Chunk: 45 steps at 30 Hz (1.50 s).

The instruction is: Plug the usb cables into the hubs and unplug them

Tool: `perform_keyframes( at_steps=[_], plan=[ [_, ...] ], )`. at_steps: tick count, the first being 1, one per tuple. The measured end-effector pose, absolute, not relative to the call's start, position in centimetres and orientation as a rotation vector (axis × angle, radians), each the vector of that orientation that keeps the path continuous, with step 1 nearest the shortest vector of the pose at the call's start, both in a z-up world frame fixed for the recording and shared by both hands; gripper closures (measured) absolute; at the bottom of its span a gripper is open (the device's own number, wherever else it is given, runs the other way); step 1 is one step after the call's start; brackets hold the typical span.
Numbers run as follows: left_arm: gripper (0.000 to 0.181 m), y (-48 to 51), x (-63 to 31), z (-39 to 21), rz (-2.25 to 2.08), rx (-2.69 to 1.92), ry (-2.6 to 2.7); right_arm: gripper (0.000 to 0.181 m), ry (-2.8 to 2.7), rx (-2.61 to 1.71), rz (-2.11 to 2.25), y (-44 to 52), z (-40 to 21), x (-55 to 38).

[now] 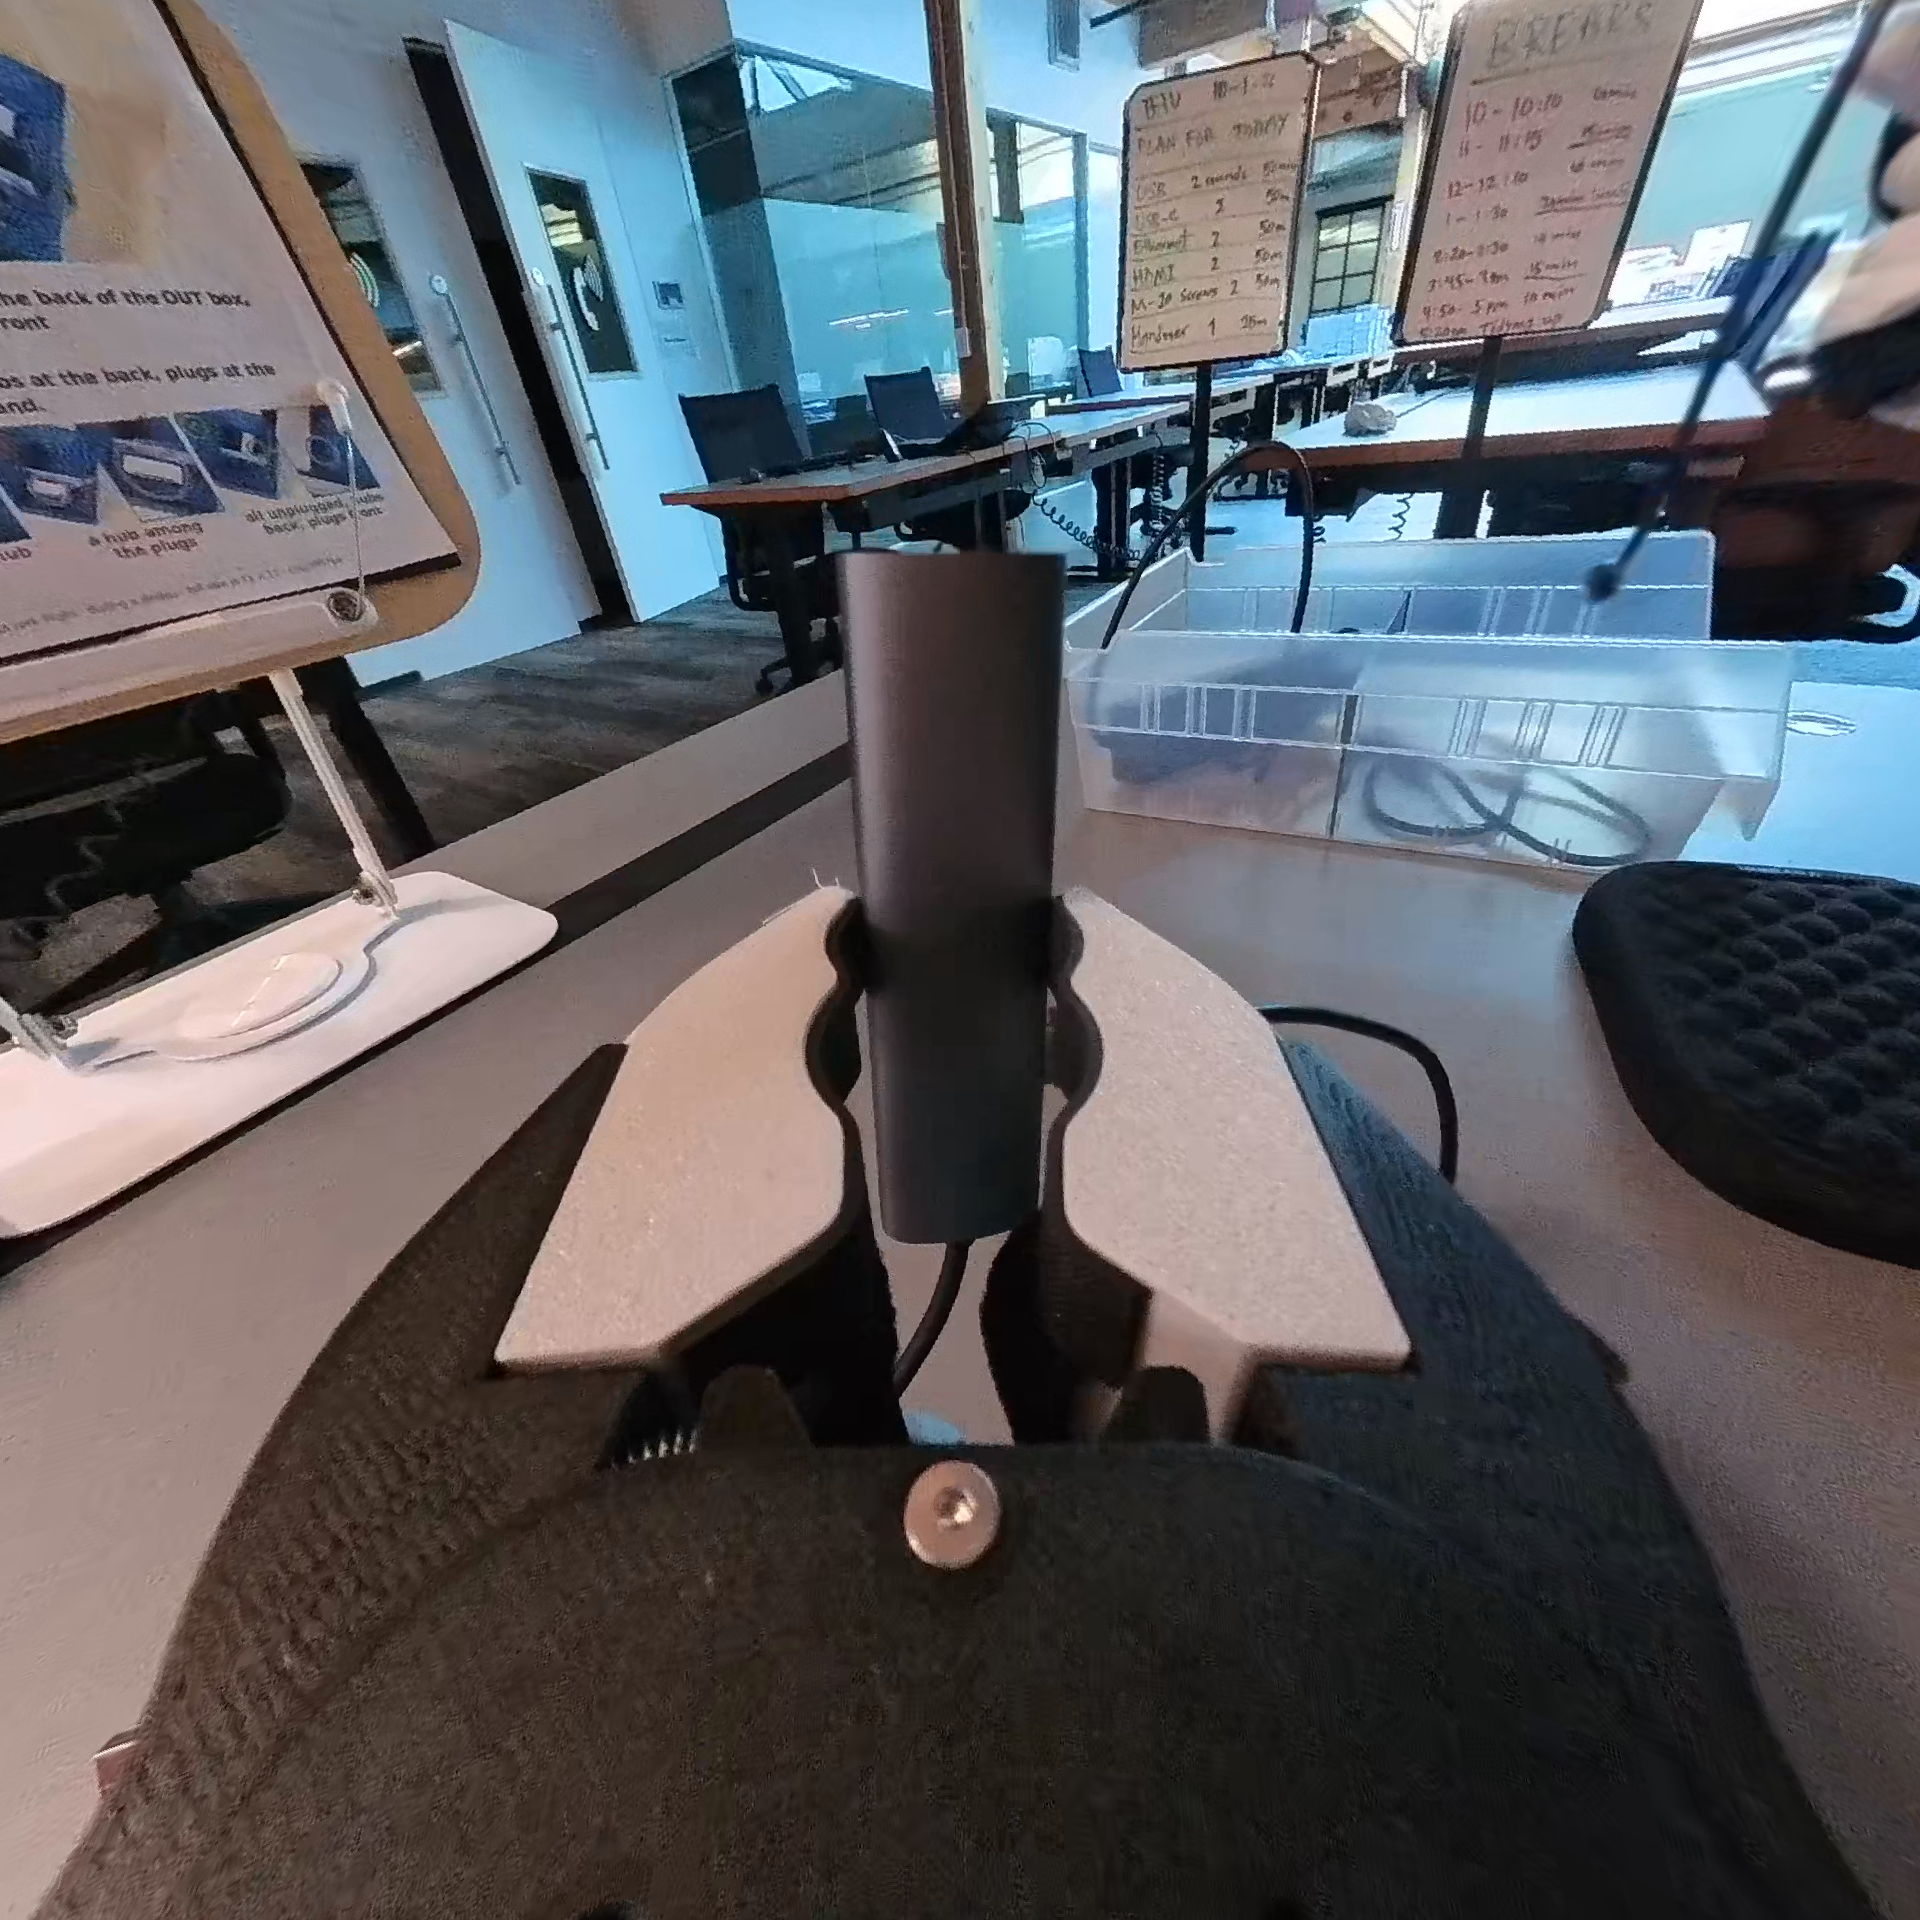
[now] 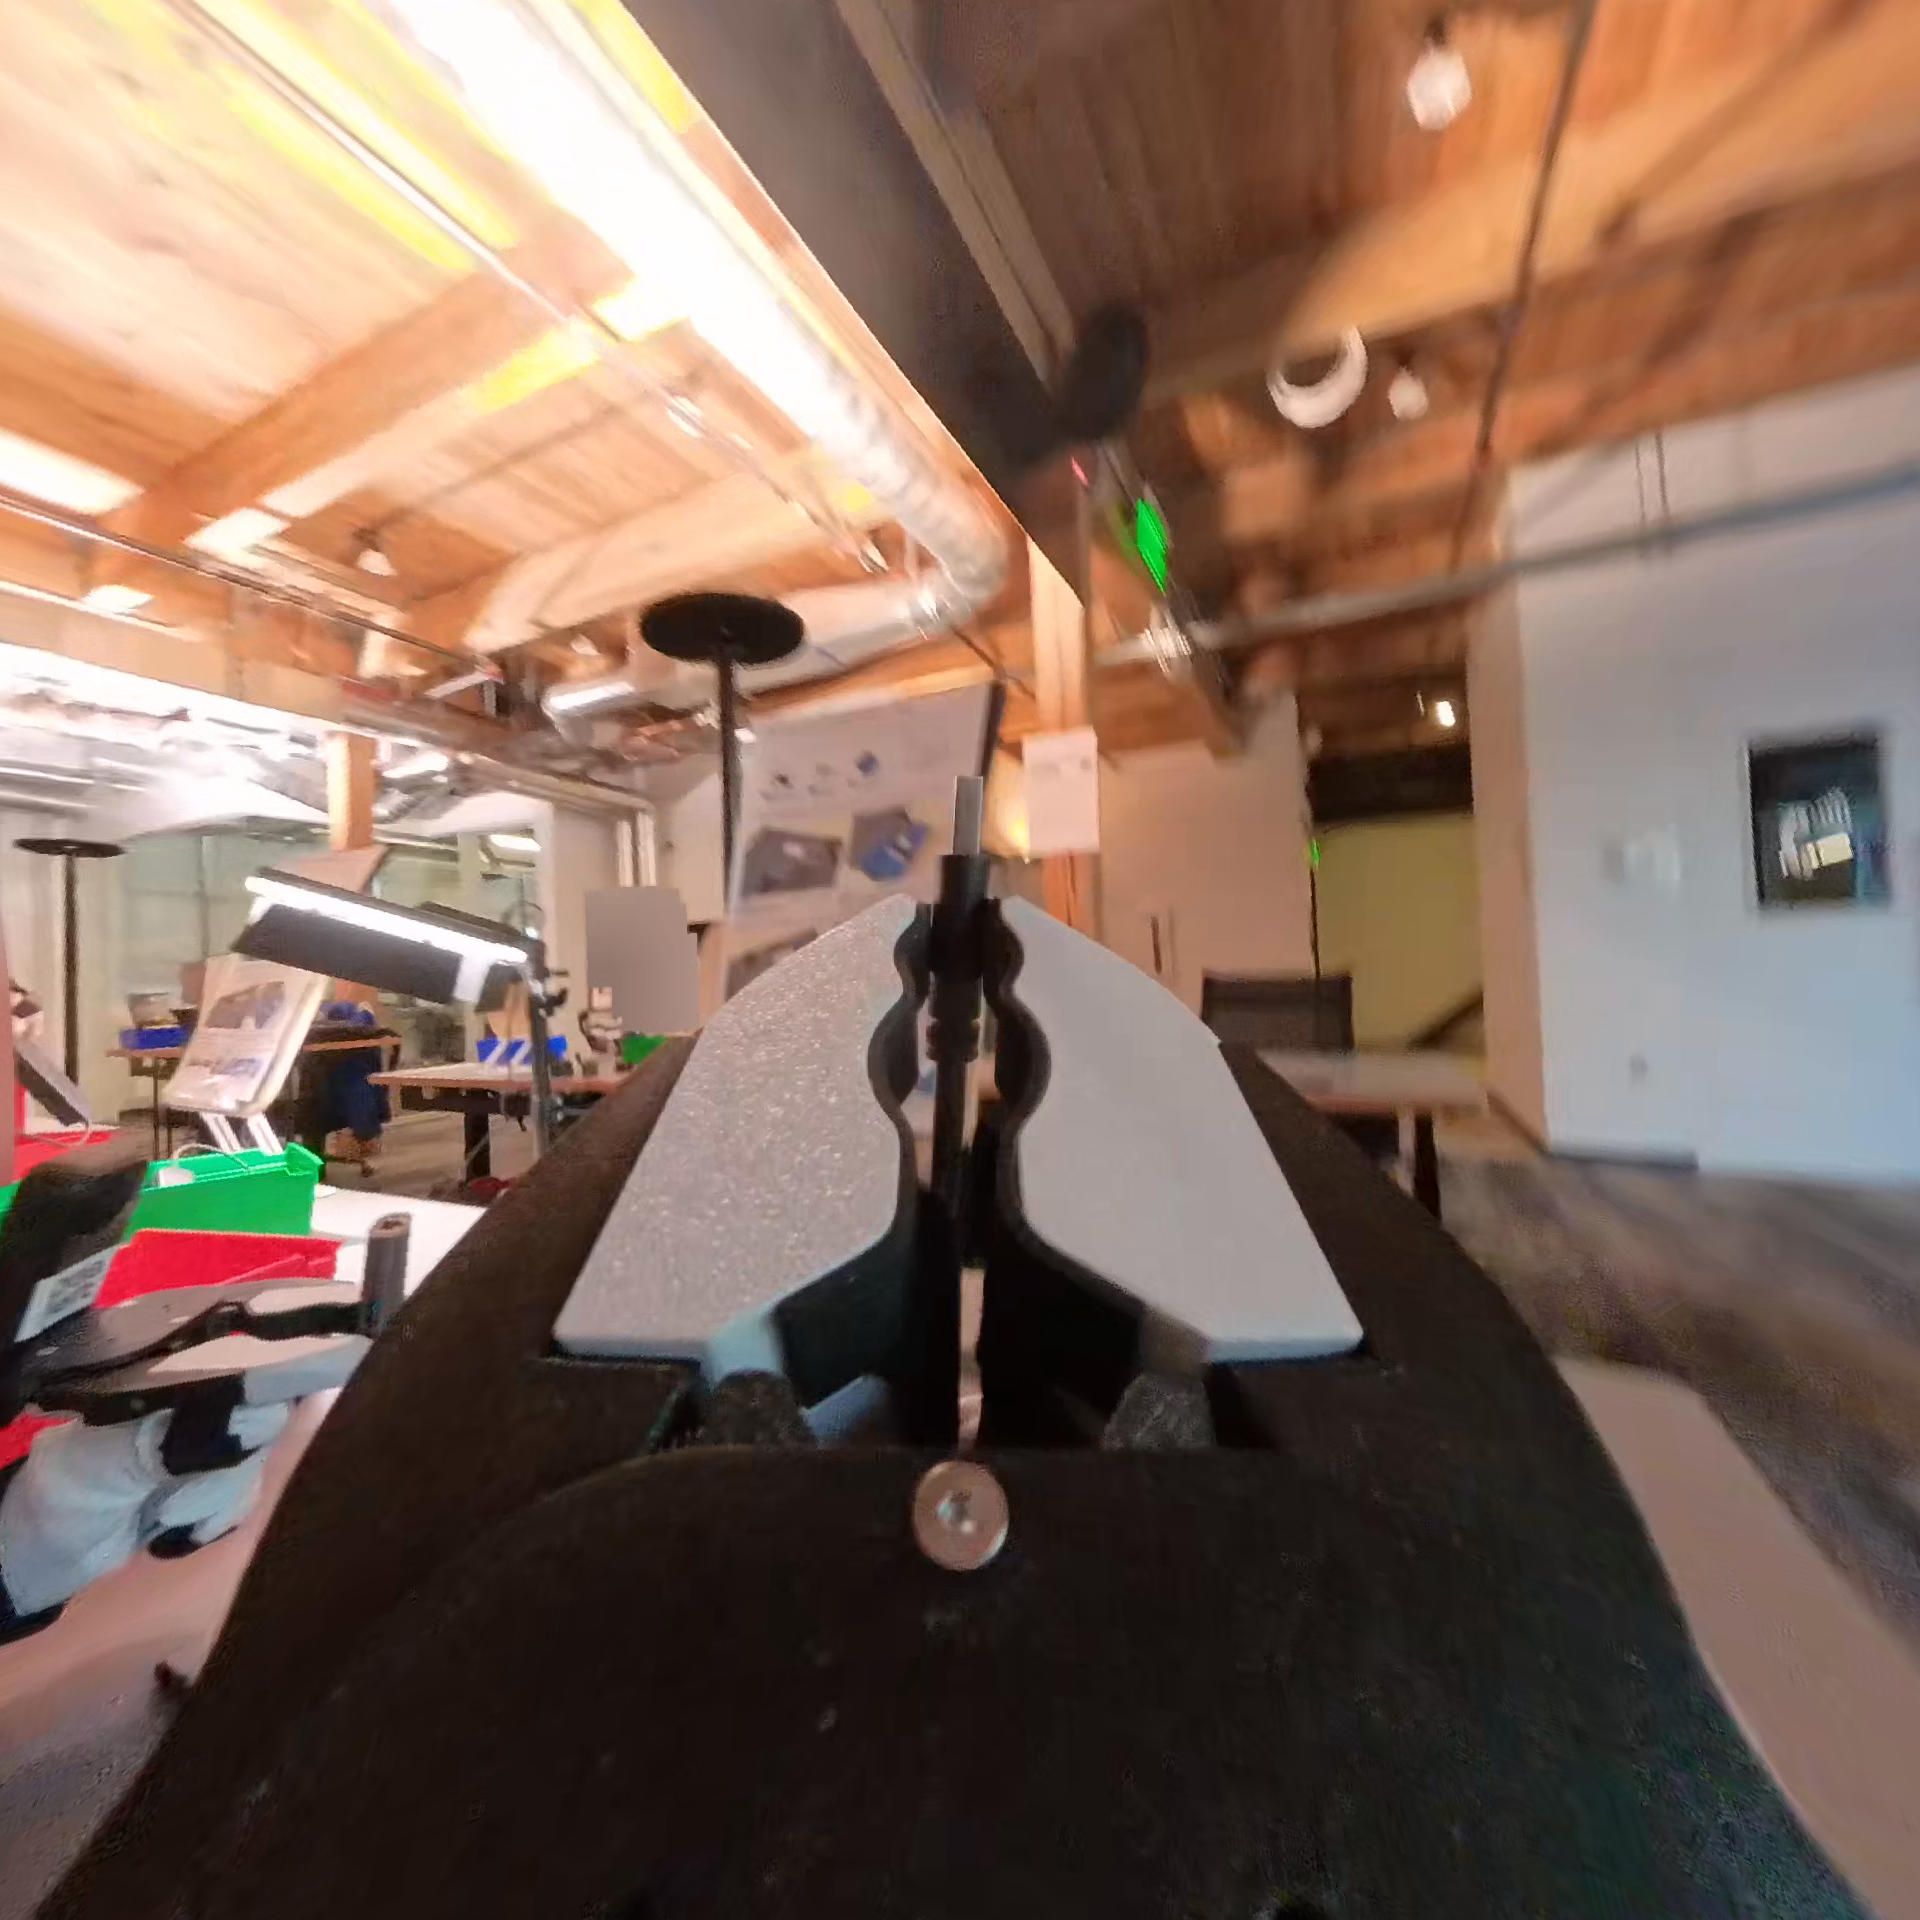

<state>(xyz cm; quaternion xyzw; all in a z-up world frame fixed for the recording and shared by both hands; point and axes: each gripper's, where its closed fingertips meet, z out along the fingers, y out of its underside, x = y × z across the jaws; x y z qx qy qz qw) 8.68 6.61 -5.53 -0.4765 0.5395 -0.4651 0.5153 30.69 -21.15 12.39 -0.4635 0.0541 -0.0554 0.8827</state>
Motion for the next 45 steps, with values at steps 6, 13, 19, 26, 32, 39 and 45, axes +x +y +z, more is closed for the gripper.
perform_keyframes(
  at_steps=[6,13,19,26,32,39,45],
  plan=[
    [0.148,6.3,8.8,-5.8,-1.092,-1.131,1.33,0.172,0.307,-1.144,-0.024,-18.3,8.1,34.3],
    [0.148,6.4,8.8,-5.7,-1.092,-1.128,1.326,0.167,0.391,-1.701,-0.199,-16.0,0.3,36.3],
    [0.148,6.3,8.8,-5.8,-1.093,-1.127,1.332,0.158,0.512,-2.122,-0.192,-16.1,-7.7,37.4],
    [0.148,6.4,8.8,-5.8,-1.103,-1.133,1.33,0.153,0.725,-2.307,-0.493,-19.8,-10.8,41.0],
    [0.148,6.6,8.8,-5.8,-1.128,-1.148,1.313,0.114,0.68,-2.025,-0.691,-19.9,-4.9,42.2],
    [0.148,6.9,8.6,-5.4,-1.185,-1.163,1.266,0.108,0.274,-1.429,-0.658,-16.4,7.3,34.4],
    [0.148,7.5,8.2,-4.3,-1.307,-1.186,1.15,0.129,-0.167,-1.397,-0.036,-7.2,7.2,17.0]
  ],
)
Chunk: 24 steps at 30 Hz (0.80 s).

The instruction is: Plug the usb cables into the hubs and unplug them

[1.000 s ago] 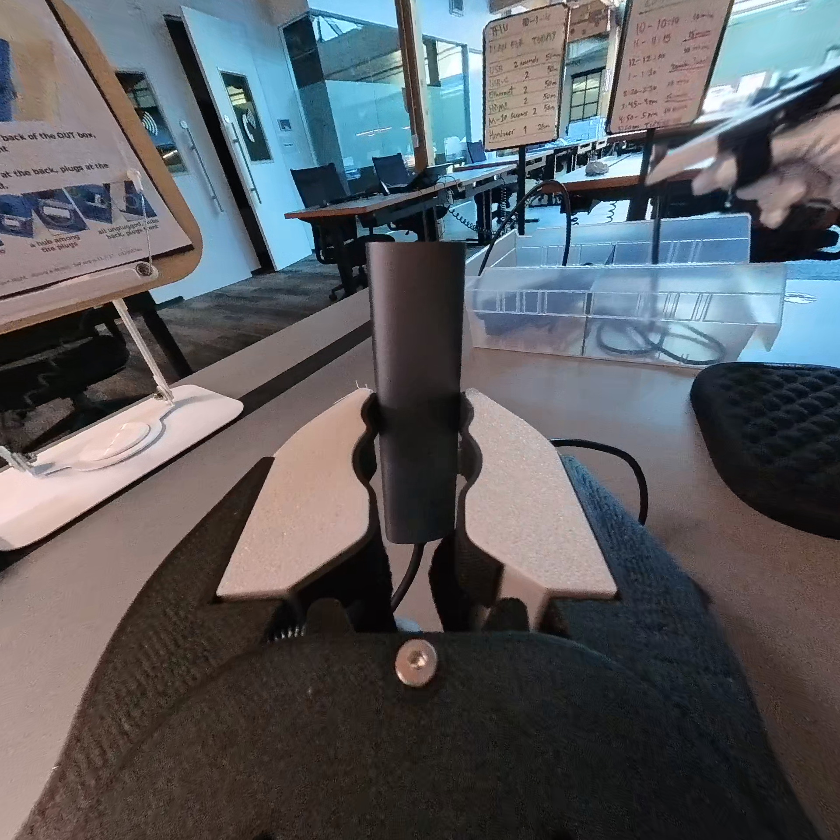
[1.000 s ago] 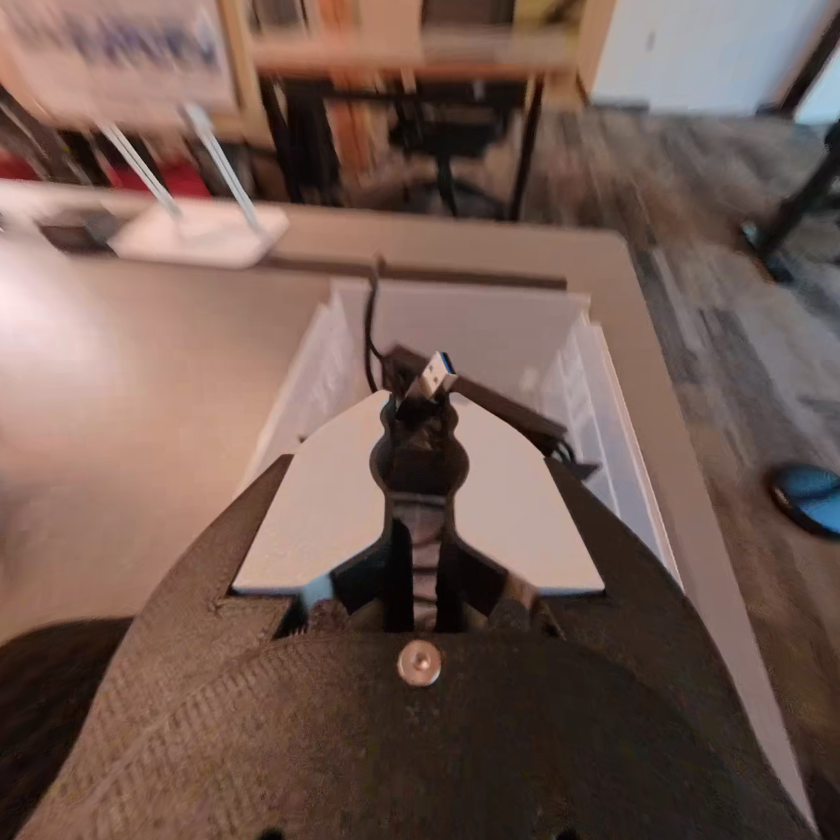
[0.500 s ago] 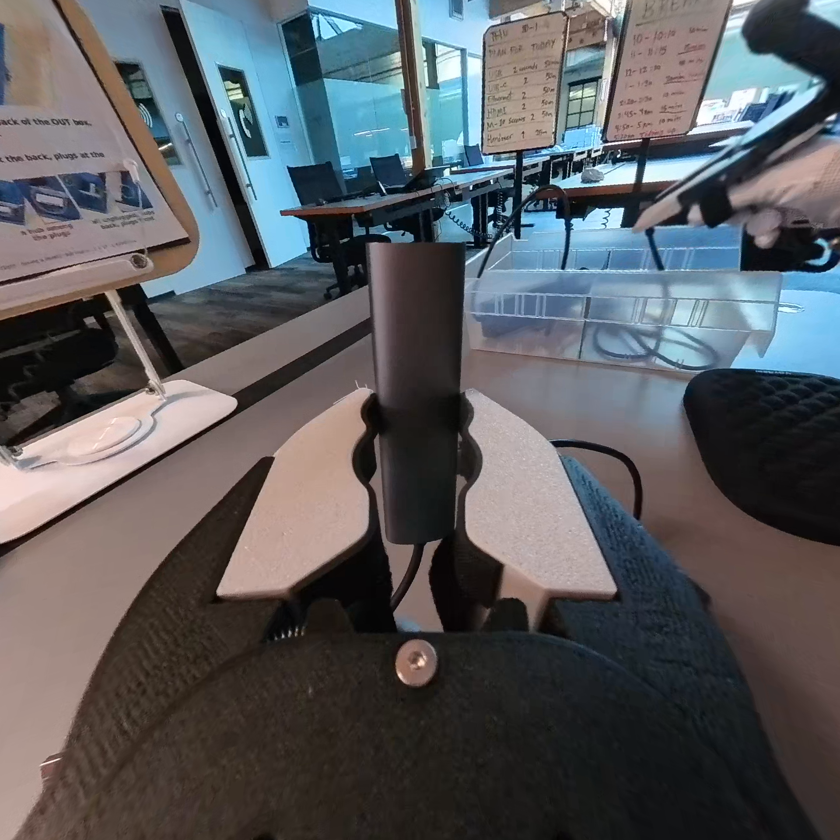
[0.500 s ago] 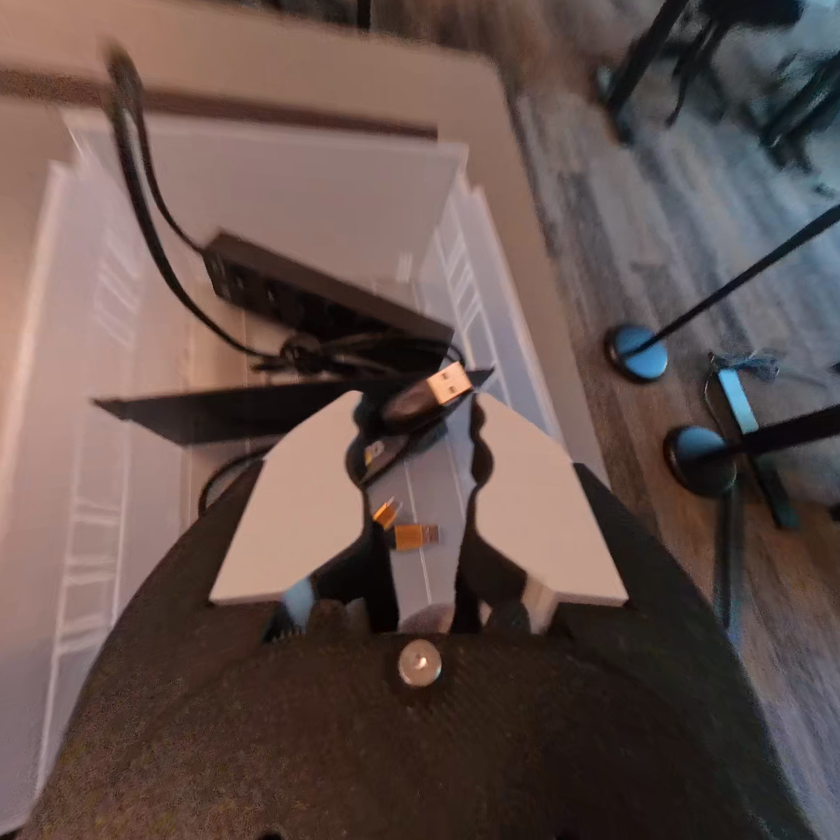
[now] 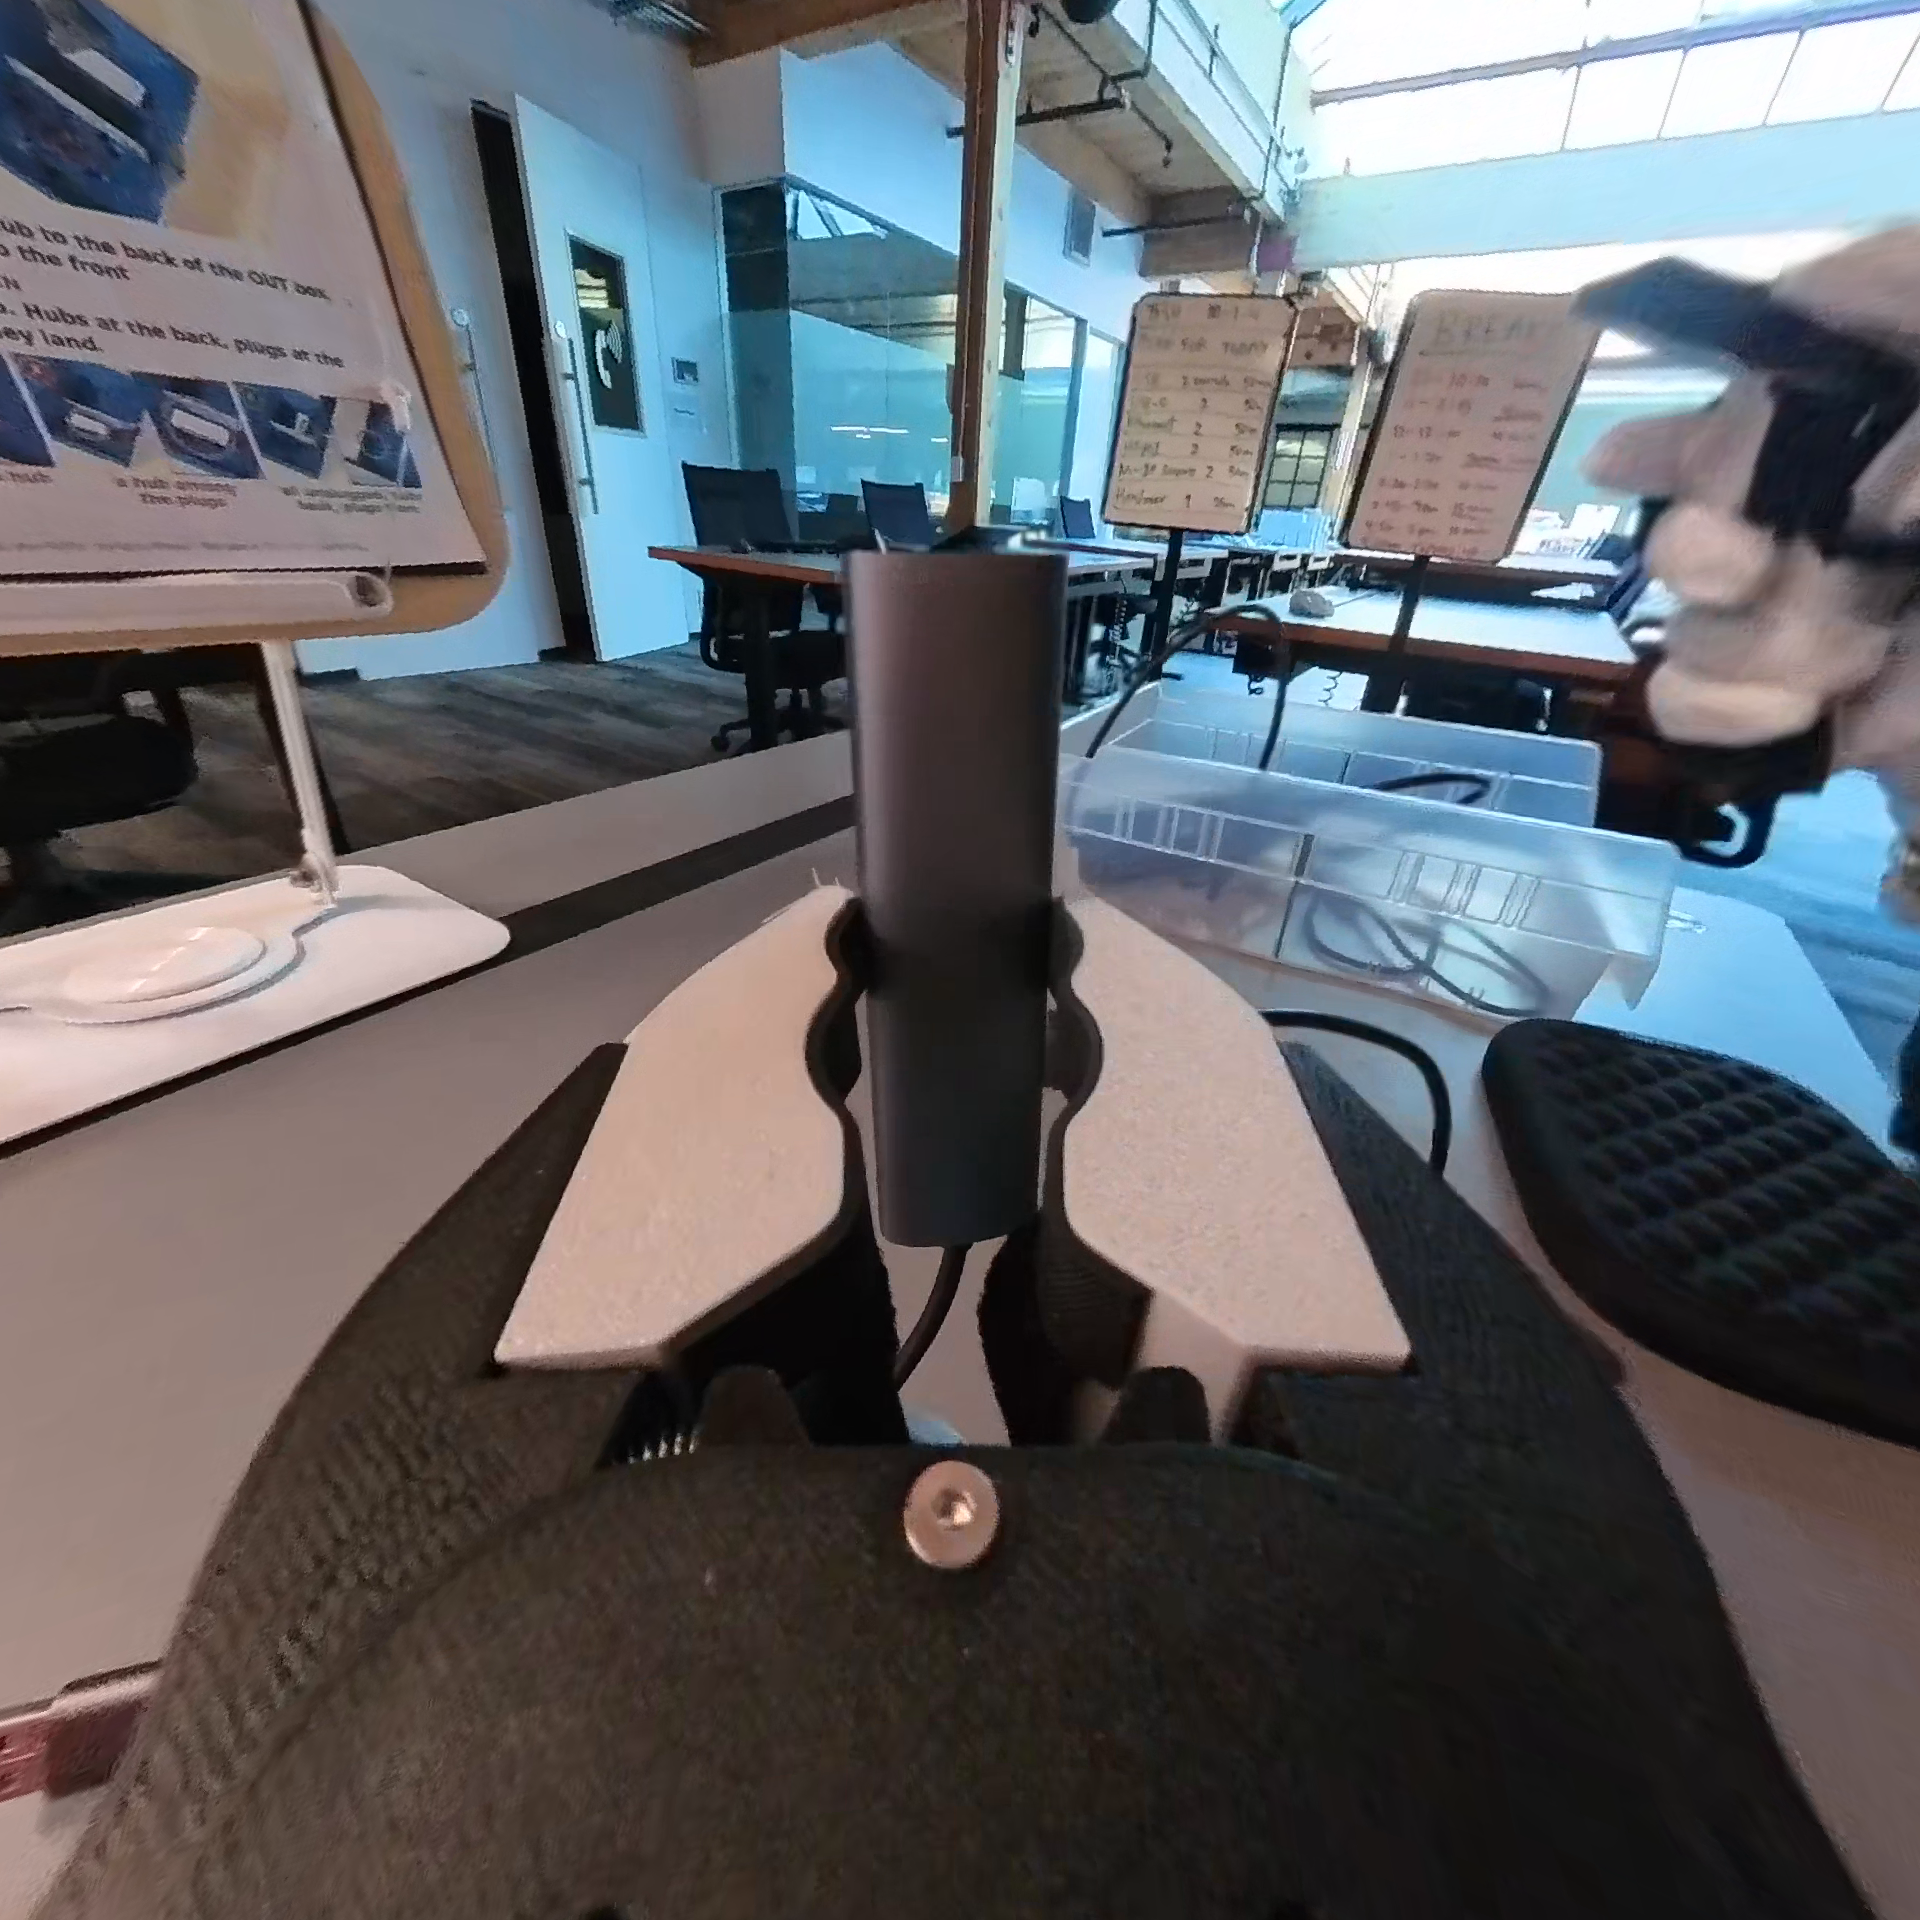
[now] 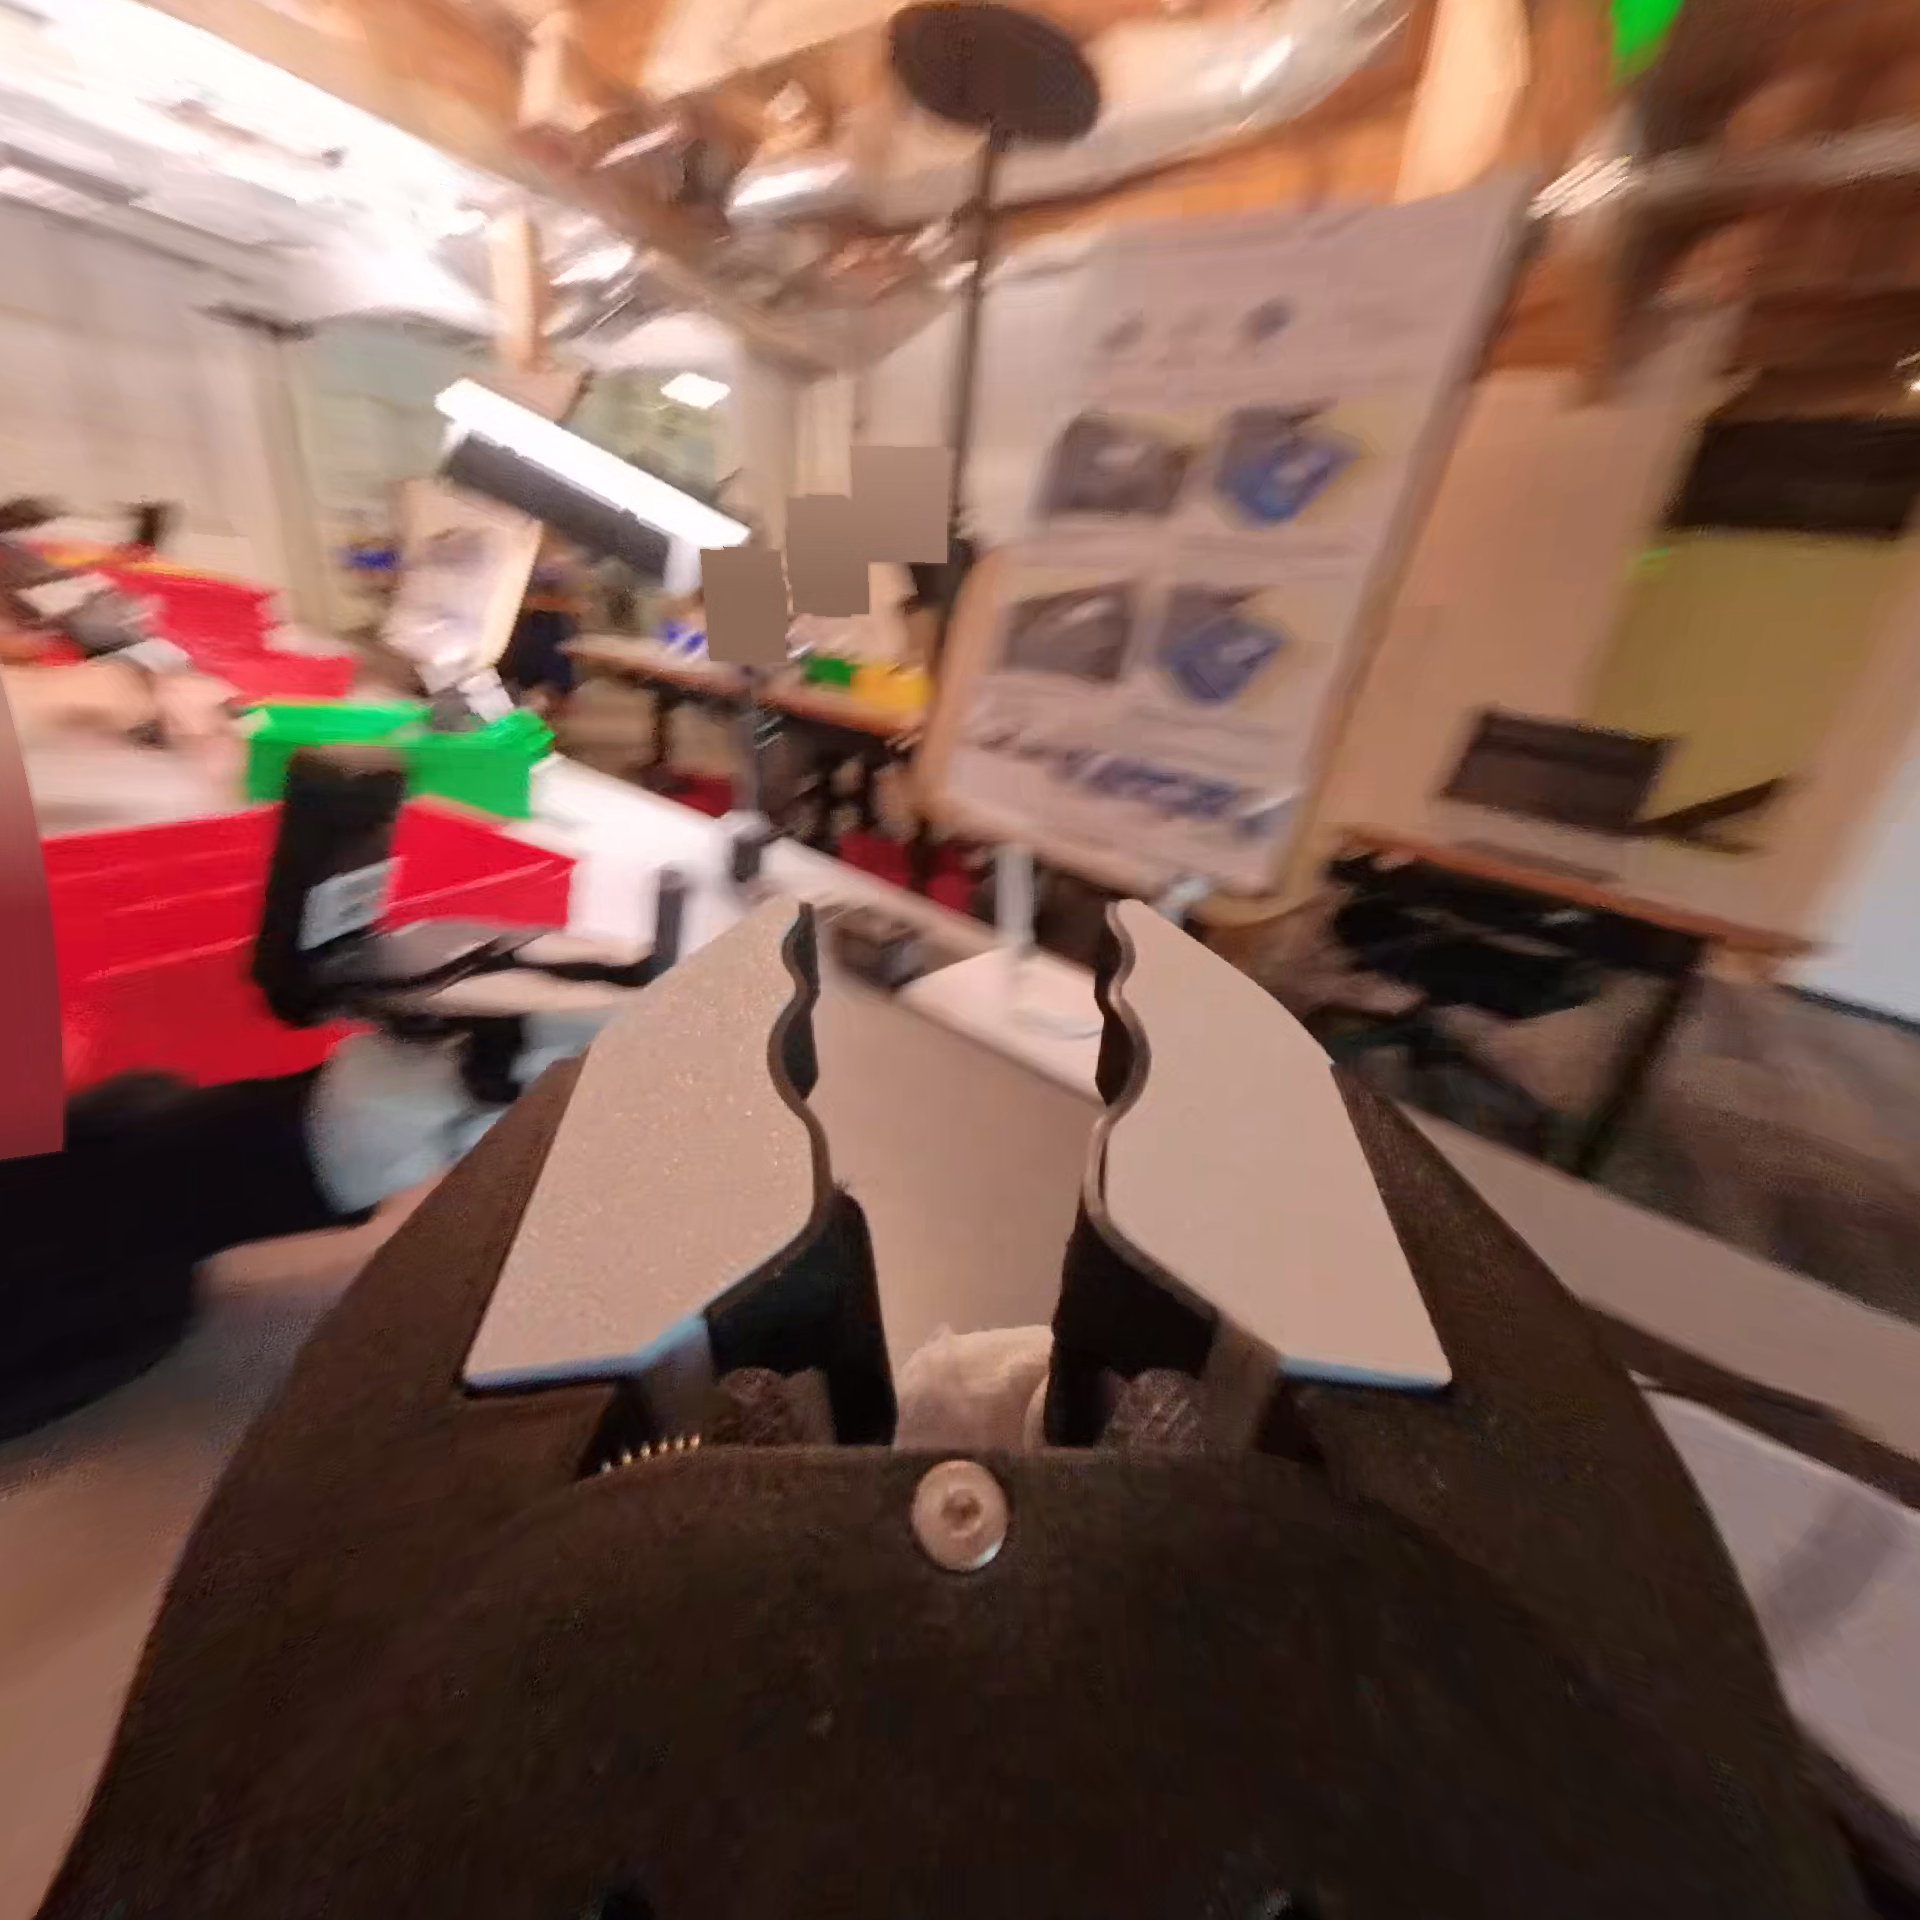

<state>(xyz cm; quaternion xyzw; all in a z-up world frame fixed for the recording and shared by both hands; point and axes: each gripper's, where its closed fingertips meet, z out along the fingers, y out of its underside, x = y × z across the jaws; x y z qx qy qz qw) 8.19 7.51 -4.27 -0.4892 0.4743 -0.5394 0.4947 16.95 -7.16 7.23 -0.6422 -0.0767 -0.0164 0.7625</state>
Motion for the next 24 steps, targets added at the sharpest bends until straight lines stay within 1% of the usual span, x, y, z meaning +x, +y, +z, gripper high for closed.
perform_keyframes(
  at_steps=[4,8,13,17,24],
  plan=[
    [0.148,7.5,8.1,-4.0,-1.41,-1.212,1.098,0.135,-0.341,-1.64,0.077,-0.8,-0.7,9.4],
    [0.148,6.4,8.7,-4.5,-1.43,-1.232,1.13,0.146,-0.366,-1.715,0.098,1.6,-5.2,5.9],
    [0.148,3.3,9.6,-5.1,-1.401,-1.162,1.26,0.153,-0.369,-1.762,-0.023,2.1,-6.6,6.5],
    [0.148,2.5,9.8,-5.2,-1.351,-1.124,1.303,0.171,-0.354,-1.828,0.045,2.1,-8.0,6.7],
    [0.147,2.4,9.5,-4.7,-1.25,-1.044,1.332,0.173,-0.324,-1.809,0.106,1.9,-7.6,6.9]
  ],
)
